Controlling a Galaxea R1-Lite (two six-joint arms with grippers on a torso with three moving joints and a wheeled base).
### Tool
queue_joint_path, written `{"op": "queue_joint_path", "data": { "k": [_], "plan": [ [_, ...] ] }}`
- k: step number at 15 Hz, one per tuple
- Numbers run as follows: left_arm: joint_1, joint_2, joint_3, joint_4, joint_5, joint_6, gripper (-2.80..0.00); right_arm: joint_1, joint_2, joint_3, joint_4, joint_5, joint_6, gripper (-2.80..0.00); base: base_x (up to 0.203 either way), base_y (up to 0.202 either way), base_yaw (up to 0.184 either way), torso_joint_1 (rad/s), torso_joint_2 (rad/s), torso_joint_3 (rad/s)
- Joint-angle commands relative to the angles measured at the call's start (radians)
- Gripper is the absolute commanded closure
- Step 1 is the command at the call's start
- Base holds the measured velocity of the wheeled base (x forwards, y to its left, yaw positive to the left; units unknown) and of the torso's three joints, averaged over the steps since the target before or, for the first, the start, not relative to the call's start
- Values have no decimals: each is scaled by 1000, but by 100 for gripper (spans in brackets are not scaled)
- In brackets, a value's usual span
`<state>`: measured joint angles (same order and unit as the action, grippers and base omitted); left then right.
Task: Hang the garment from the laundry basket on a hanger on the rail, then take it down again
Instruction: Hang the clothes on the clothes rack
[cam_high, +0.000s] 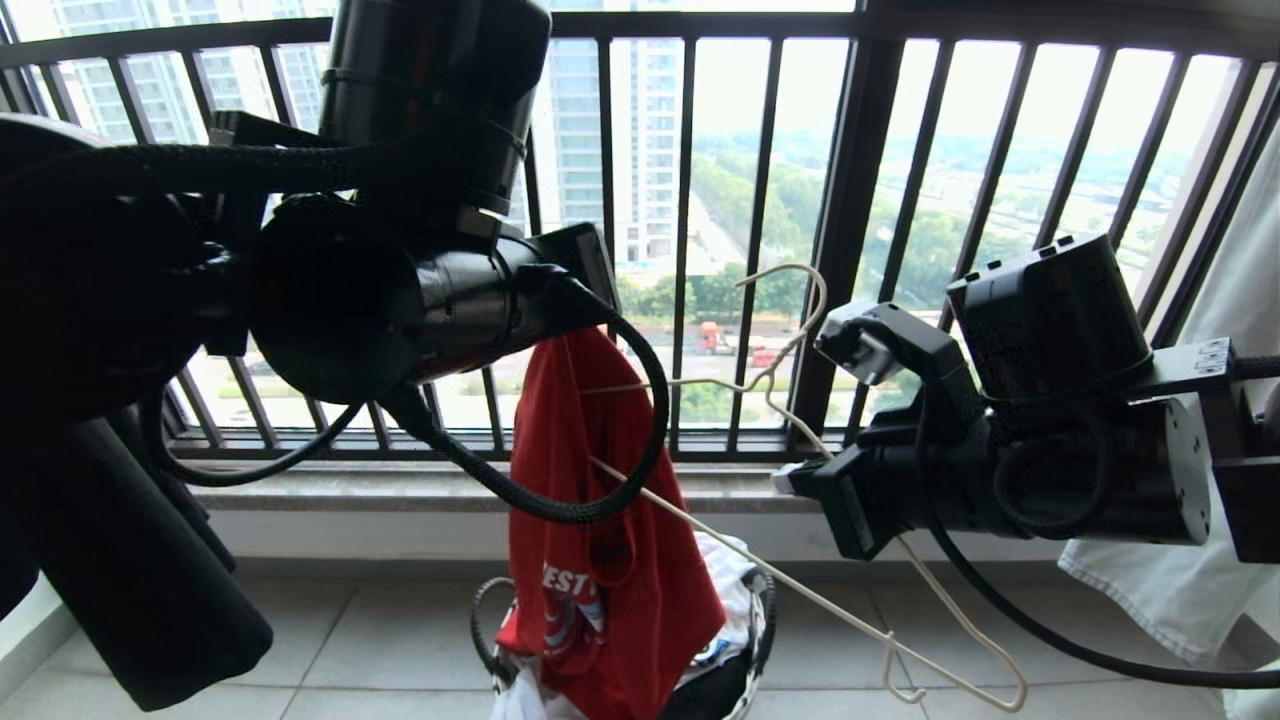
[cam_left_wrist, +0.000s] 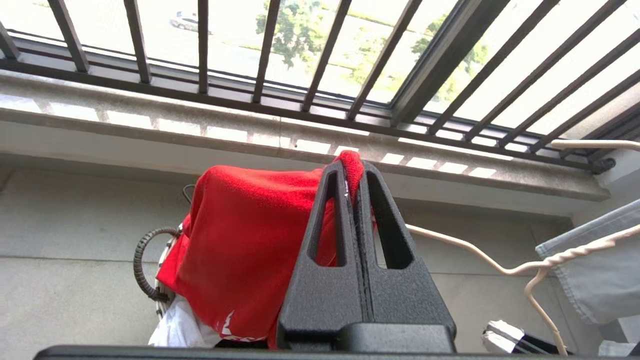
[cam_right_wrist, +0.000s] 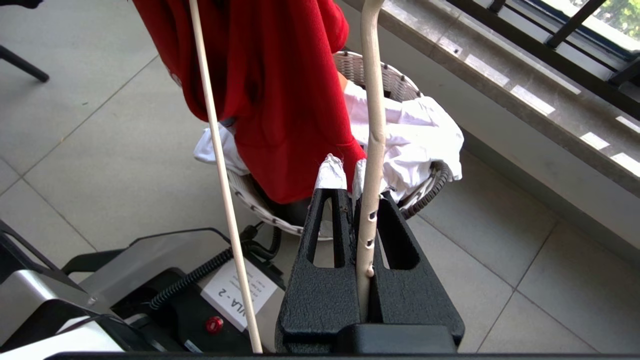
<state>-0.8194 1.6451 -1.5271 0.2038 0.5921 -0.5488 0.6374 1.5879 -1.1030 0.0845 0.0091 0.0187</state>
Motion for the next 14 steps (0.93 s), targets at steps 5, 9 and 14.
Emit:
{"op": "queue_joint_path", "data": {
  "k": [5, 9, 14],
  "plan": [
    [48, 13, -22, 0, 12, 0, 0, -2, -29, 0, 15, -1, -2, 0, 0, 0, 0, 0, 0, 0],
    [38, 6, -24, 1, 9, -2, 0, -5, -20, -4, 11, -30, -2, 0, 0, 0, 0, 0, 0, 0],
    [-40, -13, -5, 2, 2, -11, 0, -6, 53, -15, -32, -60, 1, 0, 0, 0, 0, 0, 0, 0]
  ]
}}
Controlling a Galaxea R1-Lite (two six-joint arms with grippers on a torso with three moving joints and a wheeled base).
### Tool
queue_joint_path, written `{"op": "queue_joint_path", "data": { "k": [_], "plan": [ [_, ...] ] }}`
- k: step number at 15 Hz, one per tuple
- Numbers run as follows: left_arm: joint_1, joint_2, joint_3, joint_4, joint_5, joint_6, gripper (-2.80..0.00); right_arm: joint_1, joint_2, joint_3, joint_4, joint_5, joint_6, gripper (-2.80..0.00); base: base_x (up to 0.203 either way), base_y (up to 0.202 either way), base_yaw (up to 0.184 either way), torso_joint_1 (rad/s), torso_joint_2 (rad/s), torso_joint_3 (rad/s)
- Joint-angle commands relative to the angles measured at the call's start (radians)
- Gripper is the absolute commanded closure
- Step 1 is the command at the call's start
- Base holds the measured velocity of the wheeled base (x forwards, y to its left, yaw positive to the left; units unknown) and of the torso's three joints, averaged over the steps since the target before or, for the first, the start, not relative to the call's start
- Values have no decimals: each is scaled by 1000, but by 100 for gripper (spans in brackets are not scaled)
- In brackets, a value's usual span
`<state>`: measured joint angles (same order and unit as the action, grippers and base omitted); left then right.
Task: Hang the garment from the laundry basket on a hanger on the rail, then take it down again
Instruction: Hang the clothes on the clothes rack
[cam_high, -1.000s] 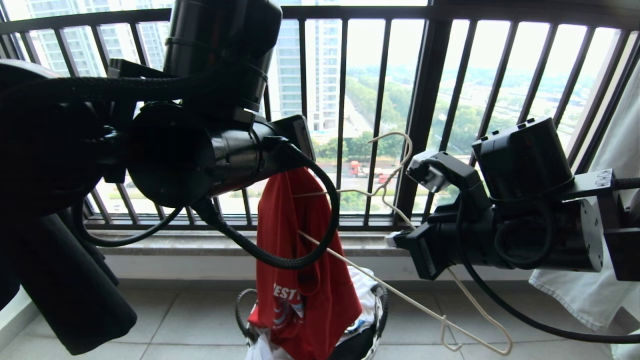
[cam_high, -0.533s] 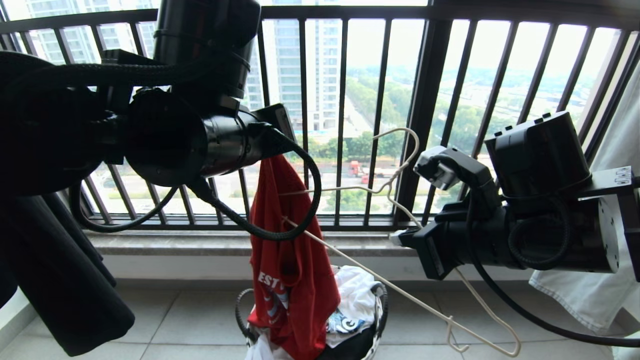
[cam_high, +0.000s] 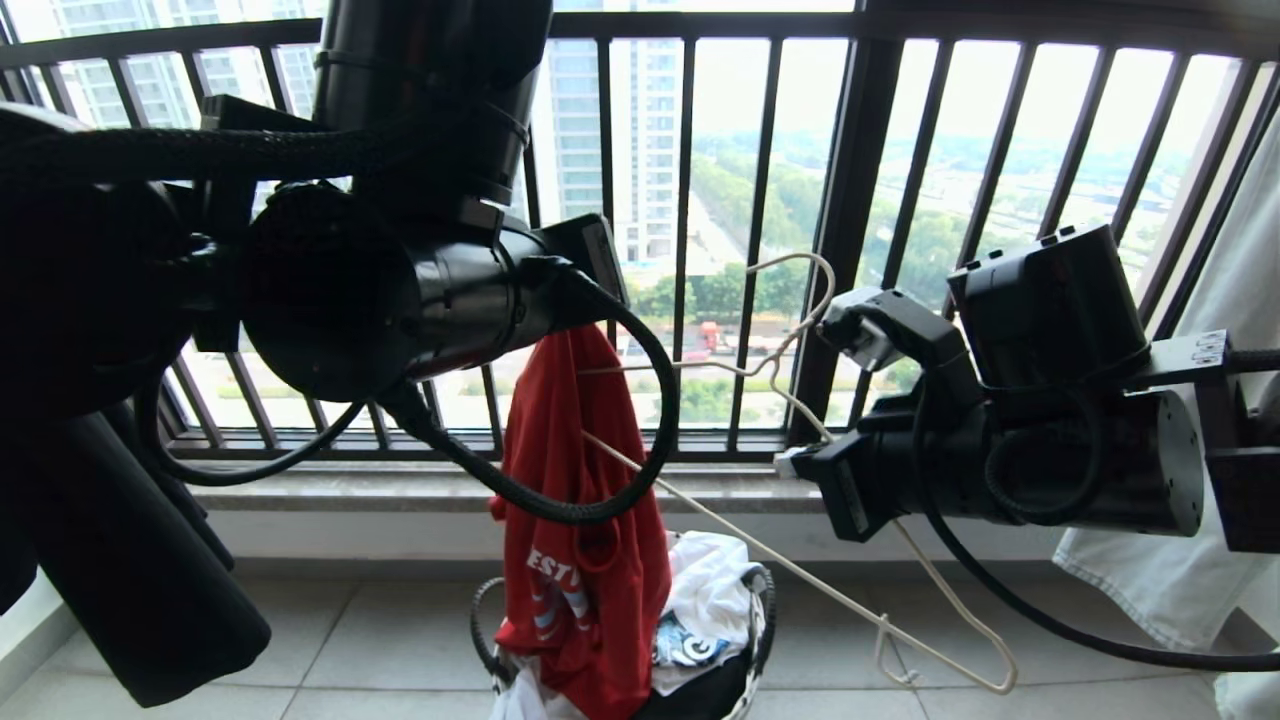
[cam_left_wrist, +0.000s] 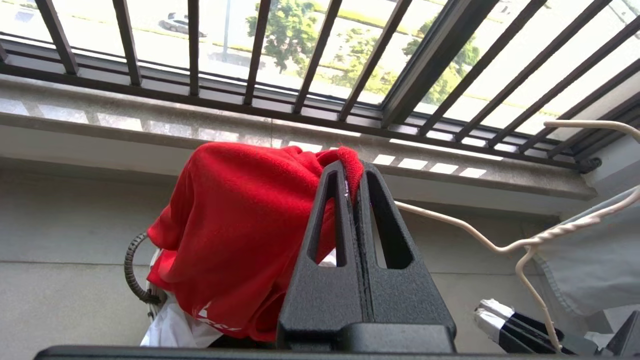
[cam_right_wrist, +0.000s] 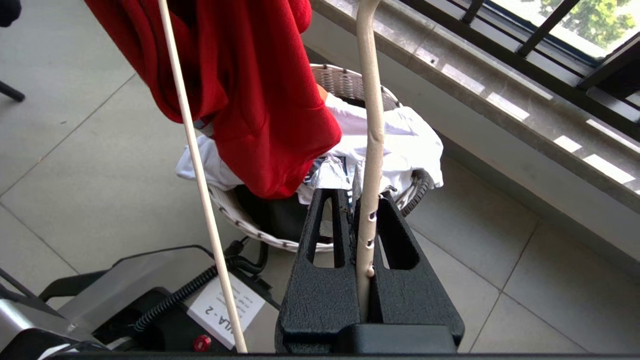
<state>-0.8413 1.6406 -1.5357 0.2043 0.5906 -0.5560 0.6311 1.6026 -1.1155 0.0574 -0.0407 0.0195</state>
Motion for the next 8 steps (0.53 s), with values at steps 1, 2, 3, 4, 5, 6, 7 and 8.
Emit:
{"op": "queue_joint_path", "data": {
  "k": [1, 2, 3, 4, 5, 6, 7, 8],
  "plan": [
    [-34, -15, 8, 1, 3, -5, 0, 0, 58, -3, -18, -40, 0, 0, 0, 0, 0, 0, 0, 0],
    [-49, -21, 10, 2, 3, -7, 0, 0, 75, -3, -47, -77, 0, 0, 0, 0, 0, 0, 0, 0],
    [-58, -24, 16, 1, 3, -9, 0, -1, 85, -1, -78, -96, -2, 0, 0, 0, 0, 0, 0, 0],
    [-61, -24, 19, 1, 3, -10, 0, 1, 83, 0, -79, -96, -3, 0, 0, 0, 0, 0, 0, 0],
    [-65, -22, 22, 1, 2, -10, 0, 1, 84, 0, -80, -94, -3, 0, 0, 0, 0, 0, 0, 0],
    [-71, -22, 22, 1, 1, -11, 0, 2, 85, 0, -82, -93, -3, 0, 0, 0, 0, 0, 0, 0],
    [-83, -23, 23, 1, 1, -12, 0, 2, 86, -1, -83, -90, -3, 0, 0, 0, 0, 0, 0, 0],
    [-90, -24, 22, 1, 1, -17, 0, 4, 86, -1, -83, -88, -3, 0, 0, 0, 0, 0, 0, 0]
  ]
}}
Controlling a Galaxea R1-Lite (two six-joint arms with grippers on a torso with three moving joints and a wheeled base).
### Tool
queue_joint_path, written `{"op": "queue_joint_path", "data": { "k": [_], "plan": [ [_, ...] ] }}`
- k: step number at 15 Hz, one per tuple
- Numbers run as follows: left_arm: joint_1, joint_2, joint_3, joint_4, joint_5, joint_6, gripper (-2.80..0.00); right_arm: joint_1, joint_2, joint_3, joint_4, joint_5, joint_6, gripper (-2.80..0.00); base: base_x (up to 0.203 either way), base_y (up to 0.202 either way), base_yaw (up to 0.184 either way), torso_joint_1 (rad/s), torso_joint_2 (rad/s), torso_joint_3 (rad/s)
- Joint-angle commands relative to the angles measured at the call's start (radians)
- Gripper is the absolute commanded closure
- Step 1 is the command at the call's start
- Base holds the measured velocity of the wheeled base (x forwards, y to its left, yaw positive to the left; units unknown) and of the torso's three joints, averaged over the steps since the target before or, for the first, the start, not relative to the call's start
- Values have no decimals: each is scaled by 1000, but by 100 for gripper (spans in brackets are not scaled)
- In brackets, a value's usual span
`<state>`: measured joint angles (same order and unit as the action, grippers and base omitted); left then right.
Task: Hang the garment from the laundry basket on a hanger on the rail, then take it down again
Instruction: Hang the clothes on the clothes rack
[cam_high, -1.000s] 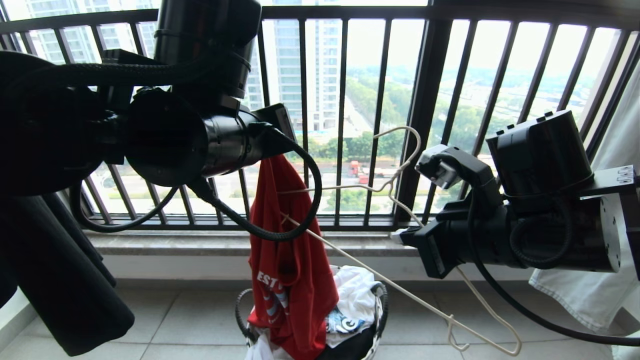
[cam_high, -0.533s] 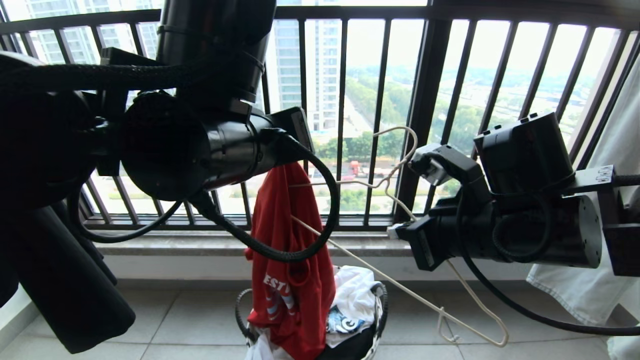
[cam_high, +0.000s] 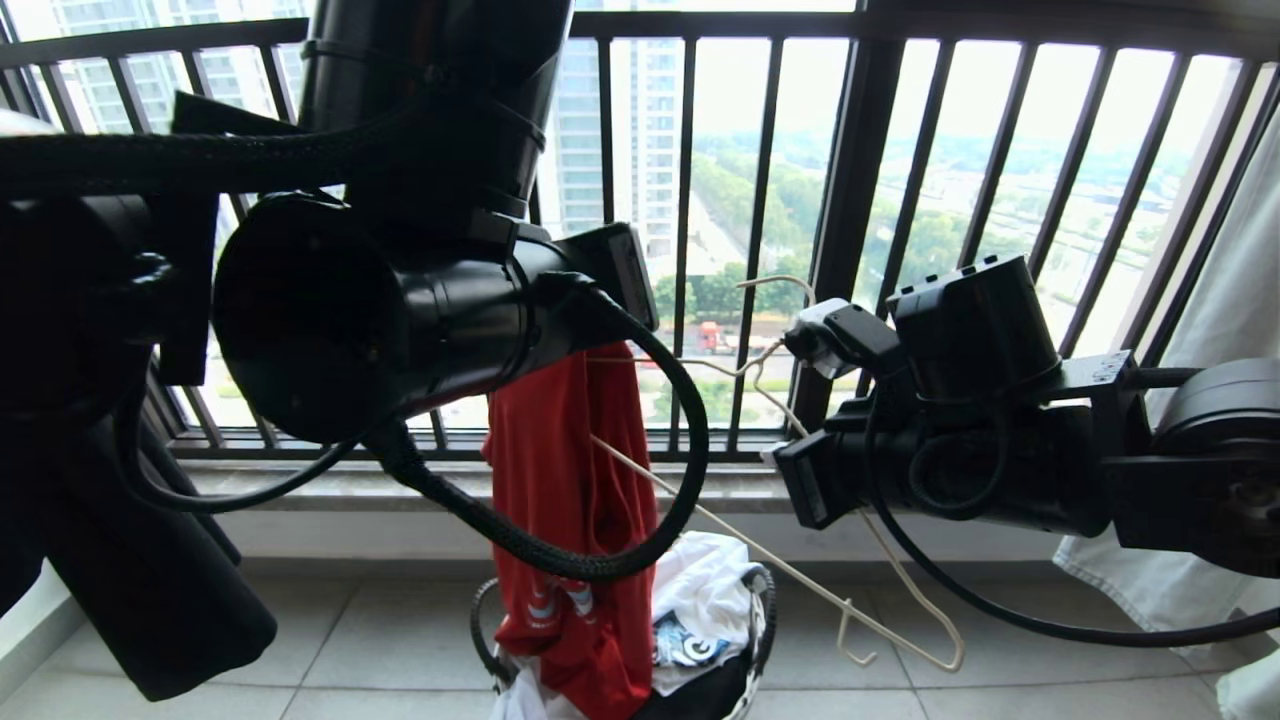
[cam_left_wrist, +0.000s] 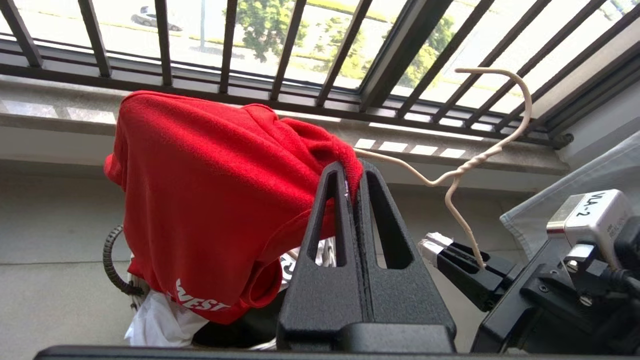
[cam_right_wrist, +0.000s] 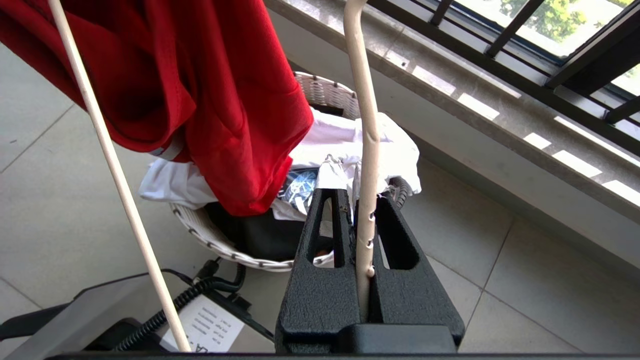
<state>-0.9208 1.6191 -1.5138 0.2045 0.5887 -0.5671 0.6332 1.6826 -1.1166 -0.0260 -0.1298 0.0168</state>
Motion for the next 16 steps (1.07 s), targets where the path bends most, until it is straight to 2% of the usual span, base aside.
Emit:
{"op": "queue_joint_path", "data": {
  "k": [1, 9, 12, 14, 16],
  "plan": [
    [-12, -2, 0, 1, 2, -11, 0, 3, 8, -2, -2, 1, 0, 0, 0, 0, 0, 0, 0, 0],
    [-62, -22, 14, 5, -12, -27, 0, 18, 35, -14, -4, 20, 10, 0, 0, 0, 0, 0, 0, 0],
    [-62, -33, 22, 4, -100, -25, 0, 34, 37, -13, -25, 22, 22, 0, 0, 0, 0, 0, 0, 0],
    [-64, -28, 12, 6, -155, -21, 0, 34, 40, -23, -57, 40, 65, 0, 0, 0, 0, 0, 0, 0],
    [-79, -10, -6, 12, -158, -2, 0, 34, 40, -37, -69, 64, 100, 0, 0, 0, 0, 0, 0, 0]
  ]
}}
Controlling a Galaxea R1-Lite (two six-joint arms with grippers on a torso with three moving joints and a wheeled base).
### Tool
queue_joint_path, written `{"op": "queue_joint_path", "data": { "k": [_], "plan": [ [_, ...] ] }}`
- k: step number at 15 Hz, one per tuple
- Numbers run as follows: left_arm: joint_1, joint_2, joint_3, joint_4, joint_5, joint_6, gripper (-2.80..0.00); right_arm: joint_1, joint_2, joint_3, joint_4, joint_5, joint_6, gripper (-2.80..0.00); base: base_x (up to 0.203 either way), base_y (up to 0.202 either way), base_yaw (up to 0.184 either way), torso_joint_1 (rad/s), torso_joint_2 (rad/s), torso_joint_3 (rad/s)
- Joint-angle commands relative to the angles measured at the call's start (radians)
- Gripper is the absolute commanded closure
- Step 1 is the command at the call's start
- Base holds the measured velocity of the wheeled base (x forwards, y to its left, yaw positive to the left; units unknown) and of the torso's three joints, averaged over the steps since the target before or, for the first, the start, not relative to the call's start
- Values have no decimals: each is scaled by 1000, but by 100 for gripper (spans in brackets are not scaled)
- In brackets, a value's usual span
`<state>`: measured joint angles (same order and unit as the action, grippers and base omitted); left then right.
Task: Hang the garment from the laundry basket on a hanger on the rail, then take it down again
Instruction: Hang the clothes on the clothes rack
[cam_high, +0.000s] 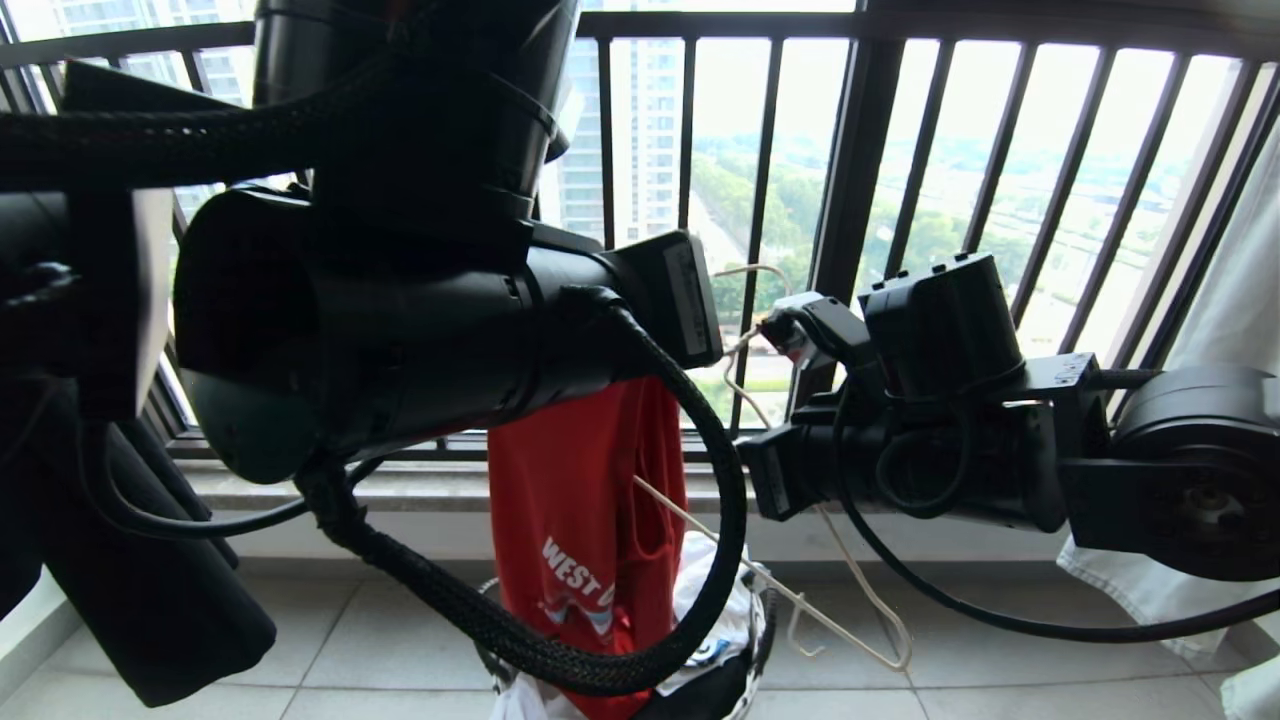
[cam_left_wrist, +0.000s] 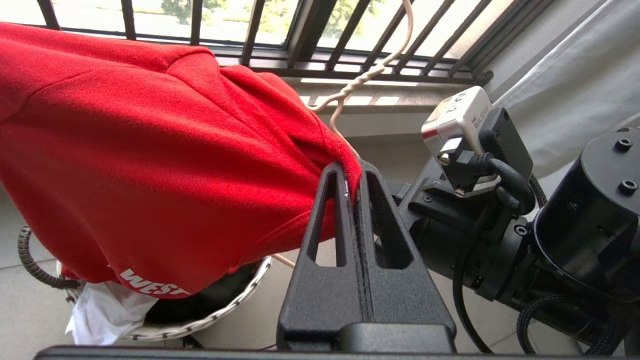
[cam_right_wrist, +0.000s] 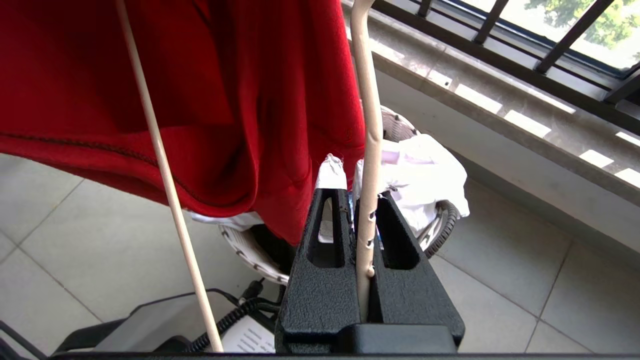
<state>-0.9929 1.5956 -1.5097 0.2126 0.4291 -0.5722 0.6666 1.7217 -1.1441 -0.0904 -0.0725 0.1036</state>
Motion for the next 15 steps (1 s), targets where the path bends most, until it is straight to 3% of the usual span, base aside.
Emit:
{"op": "queue_joint_path", "data": {
  "k": [1, 8, 15],
  "plan": [
    [-11, 23, -21, 4, 2, 10, 0, 1, 2, -15, -10, 9, 31, 0, 0, 0, 0, 0, 0, 0],
    [-66, 78, -186, 70, 3, 15, 0, -1, 25, -19, -102, 23, 95, 0, 0, 0, 0, 0, 0, 0],
    [-105, 46, -199, 91, 5, 15, 0, -15, 26, -20, -149, 52, 139, 0, 0, 0, 0, 0, 0, 0]
  ]
}}
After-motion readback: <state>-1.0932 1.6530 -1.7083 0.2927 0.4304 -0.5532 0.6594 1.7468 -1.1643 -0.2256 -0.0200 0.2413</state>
